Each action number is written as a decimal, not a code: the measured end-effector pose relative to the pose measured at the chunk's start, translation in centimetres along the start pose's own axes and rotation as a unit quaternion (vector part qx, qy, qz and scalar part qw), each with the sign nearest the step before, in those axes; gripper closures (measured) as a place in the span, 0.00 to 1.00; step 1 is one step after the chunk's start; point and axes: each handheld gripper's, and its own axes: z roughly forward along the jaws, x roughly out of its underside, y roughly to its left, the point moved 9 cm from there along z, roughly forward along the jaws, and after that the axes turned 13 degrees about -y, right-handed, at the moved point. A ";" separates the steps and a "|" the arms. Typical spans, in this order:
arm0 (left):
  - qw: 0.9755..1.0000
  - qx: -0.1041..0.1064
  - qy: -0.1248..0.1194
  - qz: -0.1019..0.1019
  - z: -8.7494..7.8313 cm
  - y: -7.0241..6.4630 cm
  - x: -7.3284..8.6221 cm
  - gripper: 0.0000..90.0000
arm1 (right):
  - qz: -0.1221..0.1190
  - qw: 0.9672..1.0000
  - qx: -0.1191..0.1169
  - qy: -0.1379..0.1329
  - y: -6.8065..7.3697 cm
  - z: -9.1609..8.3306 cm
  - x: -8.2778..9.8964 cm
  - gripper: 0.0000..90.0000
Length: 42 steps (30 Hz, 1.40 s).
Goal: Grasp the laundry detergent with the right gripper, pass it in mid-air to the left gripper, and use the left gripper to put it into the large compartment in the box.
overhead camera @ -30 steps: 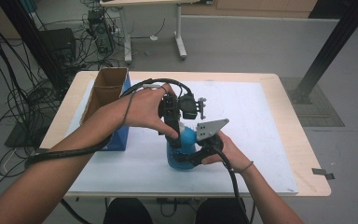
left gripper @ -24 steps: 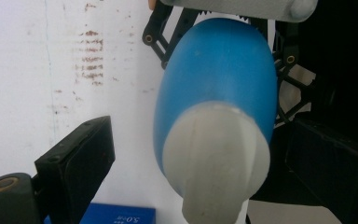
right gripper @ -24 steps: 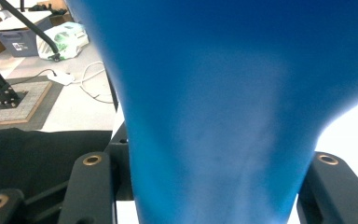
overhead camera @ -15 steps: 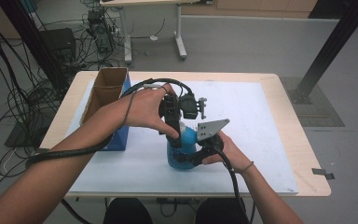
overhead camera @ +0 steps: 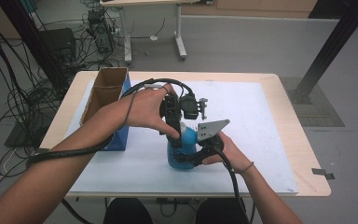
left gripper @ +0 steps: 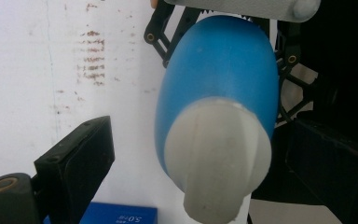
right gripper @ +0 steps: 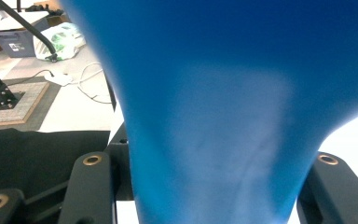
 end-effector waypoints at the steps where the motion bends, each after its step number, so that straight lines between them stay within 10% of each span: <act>1: 1.000 0.000 0.001 0.000 0.0 0.0 0.0 0.09 | 0.000 1.000 0.000 0.000 0.0 0.0 0.0 0.48; 42: 1.000 -0.003 0.016 0.012 0.8 -0.5 -0.5 0.09 | -0.010 1.000 -0.003 0.006 -0.1 0.1 -0.6 0.48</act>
